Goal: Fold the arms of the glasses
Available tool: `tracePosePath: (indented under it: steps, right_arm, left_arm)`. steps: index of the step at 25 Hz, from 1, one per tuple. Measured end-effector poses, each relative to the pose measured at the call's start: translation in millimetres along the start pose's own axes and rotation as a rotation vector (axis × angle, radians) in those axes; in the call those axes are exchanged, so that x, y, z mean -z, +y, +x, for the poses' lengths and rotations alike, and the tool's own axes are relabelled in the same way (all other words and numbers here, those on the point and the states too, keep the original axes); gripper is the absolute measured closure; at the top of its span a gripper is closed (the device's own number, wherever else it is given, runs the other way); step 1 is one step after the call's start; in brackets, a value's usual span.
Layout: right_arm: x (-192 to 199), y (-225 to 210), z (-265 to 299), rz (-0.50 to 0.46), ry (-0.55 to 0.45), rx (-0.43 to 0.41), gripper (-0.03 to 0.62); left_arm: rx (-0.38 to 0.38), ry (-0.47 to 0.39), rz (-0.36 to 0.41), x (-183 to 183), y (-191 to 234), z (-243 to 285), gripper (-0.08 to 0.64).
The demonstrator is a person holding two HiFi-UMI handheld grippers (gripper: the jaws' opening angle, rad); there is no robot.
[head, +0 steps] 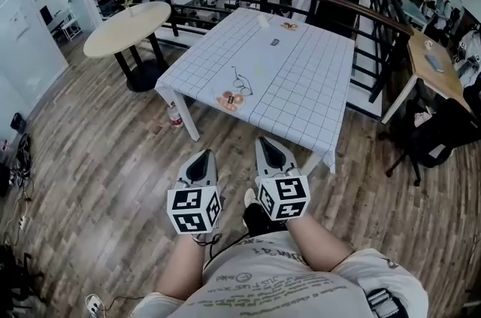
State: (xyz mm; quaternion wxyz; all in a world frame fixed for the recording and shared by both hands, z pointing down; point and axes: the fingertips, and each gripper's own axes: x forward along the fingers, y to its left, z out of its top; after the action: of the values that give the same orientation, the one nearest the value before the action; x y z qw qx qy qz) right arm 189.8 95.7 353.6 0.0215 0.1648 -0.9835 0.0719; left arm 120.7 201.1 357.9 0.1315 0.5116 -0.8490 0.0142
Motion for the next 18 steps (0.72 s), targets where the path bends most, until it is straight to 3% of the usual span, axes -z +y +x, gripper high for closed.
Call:
tracePosePath:
  steps: [5, 9, 18]
  right_arm:
    - [8.2, 10.0, 23.8, -0.002, -0.002, -0.003, 0.577]
    - [-4.0, -17.0, 70.9, 0.020, -0.010, -0.003, 0.577]
    - [5.6, -18.8, 153.5, 0.028, -0.022, 0.001, 0.577]
  left_arm:
    - [-0.008, 0.013, 0.000, 6.0, 24.5, 6.3, 0.548]
    - [-0.012, 0.026, 0.032, -13.3, 35.2, 52.4, 0.548]
    - [-0.008, 0.026, 0.064, -22.2, 87.7, 110.6, 0.548]
